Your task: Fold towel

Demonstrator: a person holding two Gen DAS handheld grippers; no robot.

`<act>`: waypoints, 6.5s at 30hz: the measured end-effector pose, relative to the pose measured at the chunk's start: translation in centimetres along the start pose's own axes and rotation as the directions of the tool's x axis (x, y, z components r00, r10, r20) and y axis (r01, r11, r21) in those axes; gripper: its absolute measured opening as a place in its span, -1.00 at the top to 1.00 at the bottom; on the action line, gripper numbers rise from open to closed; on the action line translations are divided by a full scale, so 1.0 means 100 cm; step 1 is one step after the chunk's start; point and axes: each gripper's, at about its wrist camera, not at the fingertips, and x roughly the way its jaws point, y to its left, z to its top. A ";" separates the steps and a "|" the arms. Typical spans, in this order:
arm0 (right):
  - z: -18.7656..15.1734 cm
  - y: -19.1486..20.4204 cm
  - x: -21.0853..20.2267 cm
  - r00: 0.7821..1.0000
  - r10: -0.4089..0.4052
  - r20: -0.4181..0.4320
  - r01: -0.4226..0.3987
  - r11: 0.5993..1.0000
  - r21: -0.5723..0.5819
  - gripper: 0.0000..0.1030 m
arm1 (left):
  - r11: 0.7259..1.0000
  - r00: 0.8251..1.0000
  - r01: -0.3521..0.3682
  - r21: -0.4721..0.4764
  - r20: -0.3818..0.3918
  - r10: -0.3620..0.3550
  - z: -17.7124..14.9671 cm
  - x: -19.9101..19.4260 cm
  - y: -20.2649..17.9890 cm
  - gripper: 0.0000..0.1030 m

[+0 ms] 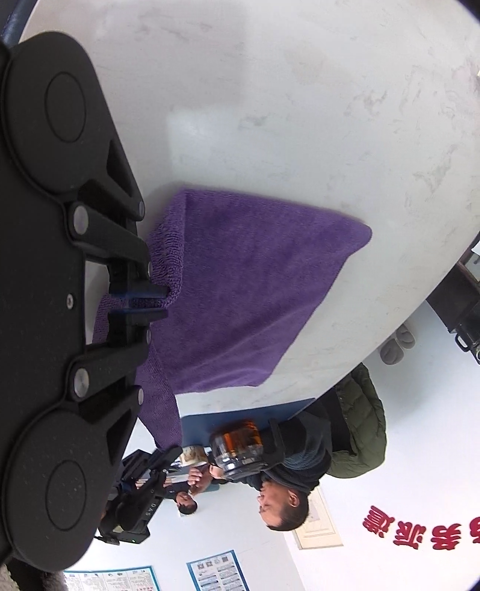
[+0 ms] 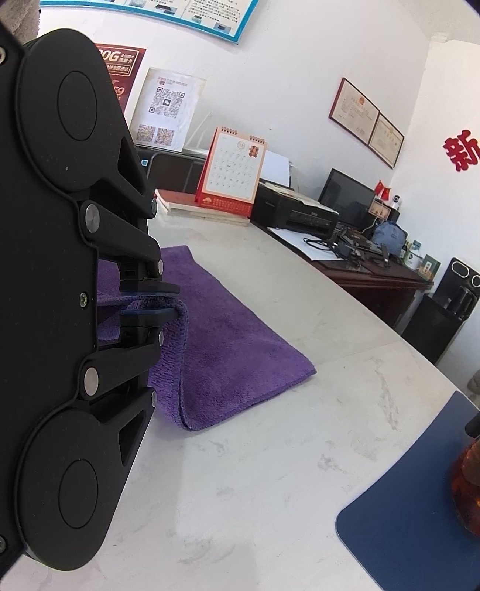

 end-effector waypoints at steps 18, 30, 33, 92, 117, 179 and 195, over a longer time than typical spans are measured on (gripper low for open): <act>0.053 0.014 0.030 0.996 0.021 0.084 -0.020 1.000 -0.006 0.89 | 0.998 0.992 0.069 -0.001 0.106 -0.068 0.096 0.007 0.007 0.92; 0.090 0.000 0.072 0.997 -0.017 0.072 0.014 0.999 0.036 0.89 | 0.996 0.995 0.072 -0.053 0.076 -0.068 0.143 0.048 0.026 0.92; 0.097 -0.004 0.081 0.997 -0.028 0.068 0.025 0.998 0.049 0.89 | 0.995 0.996 0.063 -0.077 0.065 -0.058 0.149 0.058 0.034 0.92; 0.012 -0.005 -0.005 0.994 0.090 0.067 -0.100 0.983 0.154 0.84 | 0.978 0.979 0.165 -0.127 0.143 -0.146 0.039 -0.024 0.023 0.92; 0.096 -0.043 0.102 1.000 0.011 0.017 -0.014 0.976 0.217 0.84 | 0.959 0.990 0.115 -0.260 0.104 -0.090 0.139 0.064 0.074 0.92; 0.031 0.045 0.152 0.931 -0.269 -0.245 0.109 0.849 -0.517 0.29 | 0.937 0.975 -0.136 0.321 0.211 0.070 0.130 0.086 0.010 0.92; 0.024 0.051 0.157 0.911 -0.309 -0.273 0.089 0.794 -0.602 0.29 | 0.956 0.966 -0.171 0.239 0.233 0.115 0.141 0.118 0.035 0.92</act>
